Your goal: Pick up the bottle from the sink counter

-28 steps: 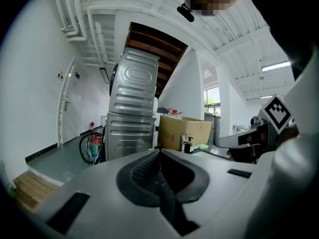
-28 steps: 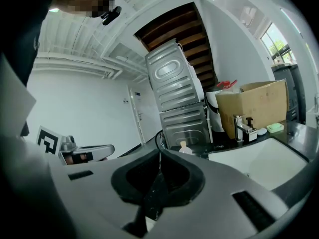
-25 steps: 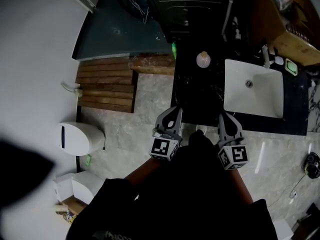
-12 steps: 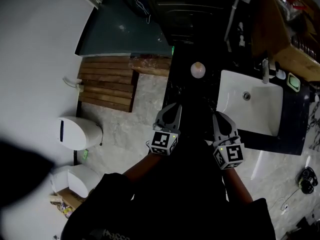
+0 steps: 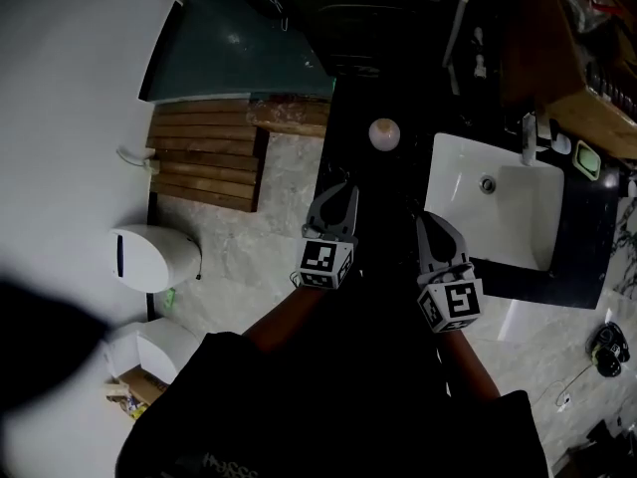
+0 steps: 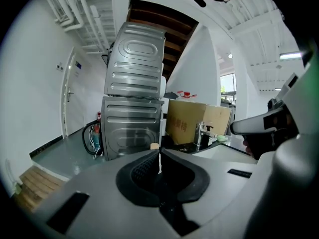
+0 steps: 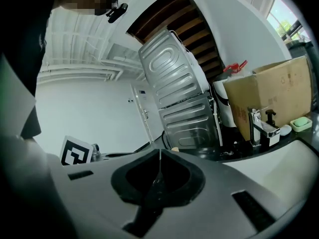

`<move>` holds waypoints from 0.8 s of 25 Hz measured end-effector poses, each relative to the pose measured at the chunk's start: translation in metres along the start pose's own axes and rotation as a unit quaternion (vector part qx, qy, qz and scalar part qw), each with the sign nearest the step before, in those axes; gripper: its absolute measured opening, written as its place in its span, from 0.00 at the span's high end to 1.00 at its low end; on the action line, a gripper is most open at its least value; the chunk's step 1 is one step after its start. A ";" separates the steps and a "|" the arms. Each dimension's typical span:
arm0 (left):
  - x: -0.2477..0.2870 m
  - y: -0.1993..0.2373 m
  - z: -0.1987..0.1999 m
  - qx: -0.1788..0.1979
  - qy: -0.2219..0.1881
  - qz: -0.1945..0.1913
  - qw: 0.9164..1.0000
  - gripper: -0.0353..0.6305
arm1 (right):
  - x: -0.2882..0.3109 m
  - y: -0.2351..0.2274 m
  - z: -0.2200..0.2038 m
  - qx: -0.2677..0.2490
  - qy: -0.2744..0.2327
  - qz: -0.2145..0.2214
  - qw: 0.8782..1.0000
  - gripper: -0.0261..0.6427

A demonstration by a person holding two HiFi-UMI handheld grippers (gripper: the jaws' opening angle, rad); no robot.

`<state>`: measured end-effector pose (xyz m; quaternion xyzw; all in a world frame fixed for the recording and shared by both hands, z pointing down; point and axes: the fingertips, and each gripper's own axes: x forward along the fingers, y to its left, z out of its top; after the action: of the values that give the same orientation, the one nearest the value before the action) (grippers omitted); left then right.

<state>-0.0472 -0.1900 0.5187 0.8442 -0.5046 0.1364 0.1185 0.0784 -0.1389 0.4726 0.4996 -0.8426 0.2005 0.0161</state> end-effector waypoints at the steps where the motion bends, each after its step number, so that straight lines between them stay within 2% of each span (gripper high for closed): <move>1: 0.004 0.000 -0.002 0.003 0.002 -0.003 1.000 0.92 | 0.001 0.000 -0.002 -0.002 0.000 -0.002 1.000 0.90; 6: 0.029 -0.006 -0.005 0.008 0.005 -0.023 1.000 0.92 | 0.015 -0.009 -0.013 0.002 0.000 -0.019 1.000 0.90; 11: 0.052 -0.007 -0.011 0.011 0.007 -0.030 0.999 0.92 | 0.038 -0.023 -0.008 -0.054 -0.007 -0.032 0.998 0.90; 16: 0.071 -0.001 -0.017 0.011 0.014 -0.033 0.999 0.92 | 0.059 -0.046 -0.014 -0.043 0.004 -0.056 0.998 0.90; 20: 0.084 0.005 -0.023 0.010 0.028 -0.029 0.999 0.92 | 0.070 -0.051 -0.020 -0.055 0.023 -0.060 0.996 0.90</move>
<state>-0.0160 -0.2531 0.5698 0.8555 -0.4752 0.1609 0.1281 0.0836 -0.2116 0.5229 0.5430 -0.8202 0.1638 0.0746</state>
